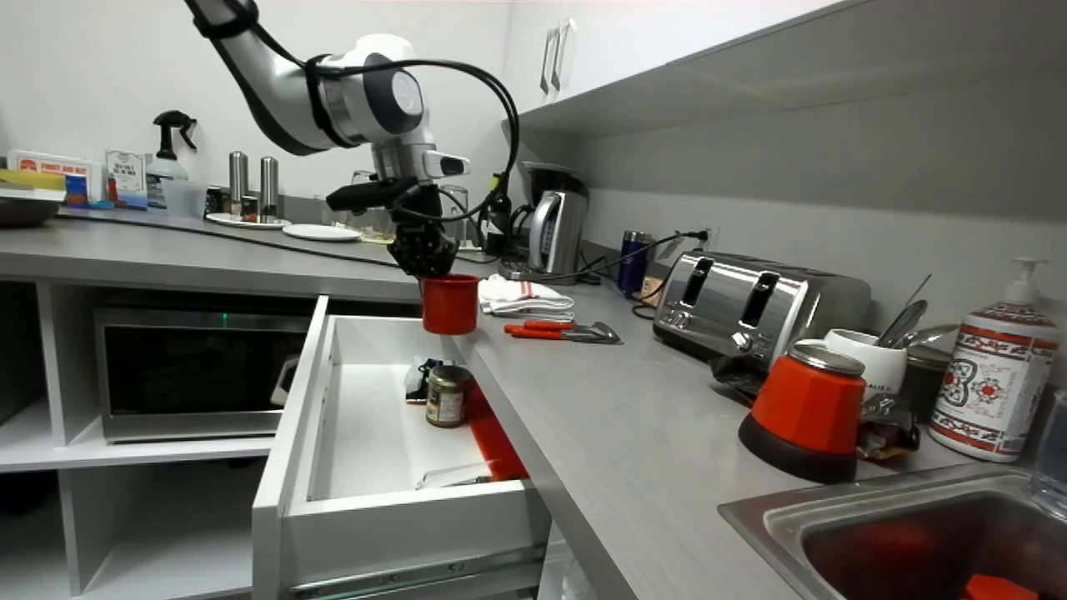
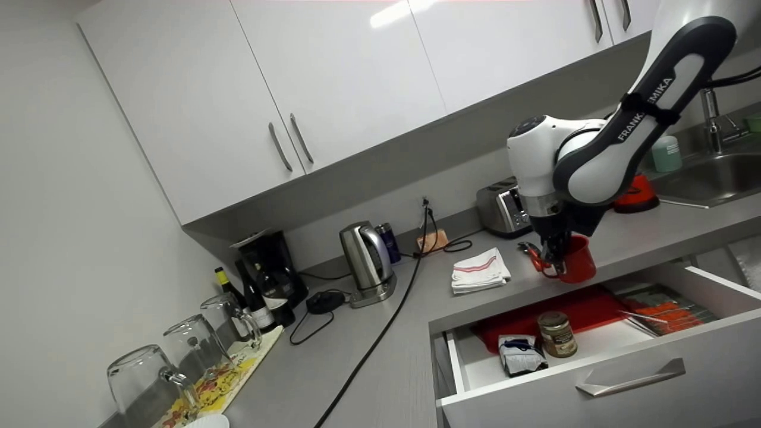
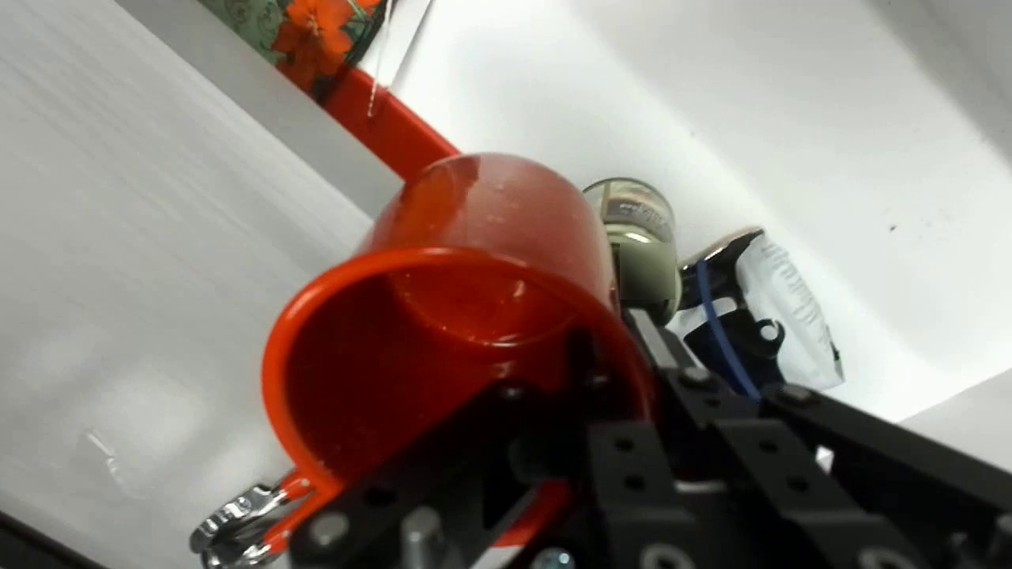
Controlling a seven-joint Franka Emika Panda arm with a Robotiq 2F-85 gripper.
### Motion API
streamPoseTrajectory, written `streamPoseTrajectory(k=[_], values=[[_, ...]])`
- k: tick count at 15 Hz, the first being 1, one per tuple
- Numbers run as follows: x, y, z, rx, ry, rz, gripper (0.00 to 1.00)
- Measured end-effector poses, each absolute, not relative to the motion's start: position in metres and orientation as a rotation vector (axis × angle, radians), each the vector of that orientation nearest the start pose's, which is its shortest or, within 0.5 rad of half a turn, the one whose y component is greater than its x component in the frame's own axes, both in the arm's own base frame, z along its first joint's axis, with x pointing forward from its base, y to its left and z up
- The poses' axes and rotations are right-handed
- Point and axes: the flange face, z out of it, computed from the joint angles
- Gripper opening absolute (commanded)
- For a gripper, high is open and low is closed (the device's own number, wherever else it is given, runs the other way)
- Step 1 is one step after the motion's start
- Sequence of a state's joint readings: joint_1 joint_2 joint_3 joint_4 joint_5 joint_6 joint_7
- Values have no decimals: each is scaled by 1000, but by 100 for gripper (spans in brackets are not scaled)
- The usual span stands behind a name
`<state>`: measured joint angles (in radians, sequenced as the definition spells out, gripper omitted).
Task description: Open the top drawer,put the red cup inside and close it
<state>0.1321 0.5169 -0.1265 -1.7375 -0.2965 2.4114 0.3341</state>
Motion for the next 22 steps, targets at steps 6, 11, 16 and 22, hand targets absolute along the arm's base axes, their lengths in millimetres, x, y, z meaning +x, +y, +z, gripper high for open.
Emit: streamPoseTrajectory(k=[6,11,16,22], values=[[660,44,273,-3401,-19,-250,1],[652,53,249,-3401,-174,-185,1],[652,50,213,-3412,-285,-180,1],[653,41,168,-3402,-391,-112,1]])
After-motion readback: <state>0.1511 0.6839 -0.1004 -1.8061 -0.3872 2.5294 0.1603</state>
